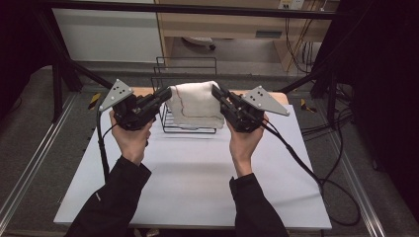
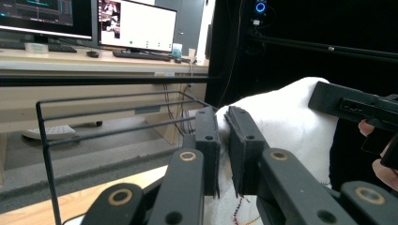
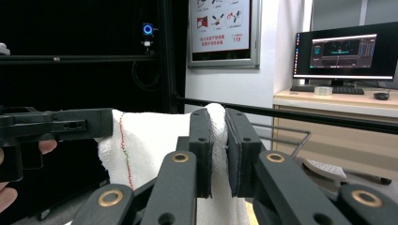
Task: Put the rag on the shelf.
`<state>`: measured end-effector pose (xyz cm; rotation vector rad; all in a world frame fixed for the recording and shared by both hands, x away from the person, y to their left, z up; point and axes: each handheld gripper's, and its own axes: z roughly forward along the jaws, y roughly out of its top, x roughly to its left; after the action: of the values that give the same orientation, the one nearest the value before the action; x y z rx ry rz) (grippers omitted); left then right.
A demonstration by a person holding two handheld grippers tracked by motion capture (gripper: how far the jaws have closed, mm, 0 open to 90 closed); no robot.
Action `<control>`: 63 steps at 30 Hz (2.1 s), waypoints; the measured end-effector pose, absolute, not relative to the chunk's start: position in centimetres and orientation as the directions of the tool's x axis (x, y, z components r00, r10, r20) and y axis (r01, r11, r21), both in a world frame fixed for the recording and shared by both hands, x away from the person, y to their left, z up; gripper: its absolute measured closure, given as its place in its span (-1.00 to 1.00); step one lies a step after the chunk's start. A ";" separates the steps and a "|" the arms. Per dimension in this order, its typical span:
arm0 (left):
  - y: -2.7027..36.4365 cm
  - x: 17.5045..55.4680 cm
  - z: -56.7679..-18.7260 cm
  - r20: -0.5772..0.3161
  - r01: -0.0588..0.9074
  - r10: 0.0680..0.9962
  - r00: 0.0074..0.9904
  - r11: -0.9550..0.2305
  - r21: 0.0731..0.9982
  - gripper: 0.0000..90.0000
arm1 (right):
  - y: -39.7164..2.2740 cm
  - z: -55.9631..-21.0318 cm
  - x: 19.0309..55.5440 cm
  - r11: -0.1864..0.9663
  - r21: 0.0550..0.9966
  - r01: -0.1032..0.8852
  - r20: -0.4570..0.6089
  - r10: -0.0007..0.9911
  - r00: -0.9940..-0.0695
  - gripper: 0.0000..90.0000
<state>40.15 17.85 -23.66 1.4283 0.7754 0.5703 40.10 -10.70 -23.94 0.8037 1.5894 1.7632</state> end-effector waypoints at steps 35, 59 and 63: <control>20.0 43.4 -16.9 -0.108 0.020 0.792 0.600 0.120 0.993 0.84 | -8.0 -17.5 44.2 -0.089 0.991 -0.099 0.006 0.776 -0.631 0.82; 20.1 47.9 -14.4 -0.099 0.022 0.814 0.572 0.106 0.994 0.84 | -7.3 -15.5 49.1 -0.082 0.993 -0.084 0.013 0.788 -0.615 0.82; 20.0 48.9 -14.7 -0.099 0.035 0.816 0.569 0.096 0.995 0.84 | -7.3 -15.7 50.1 -0.073 0.995 -0.072 0.013 0.790 -0.613 0.82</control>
<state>48.86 20.01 -14.70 1.3657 0.8034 0.6823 50.06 -7.28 -15.66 0.7852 1.5745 1.7550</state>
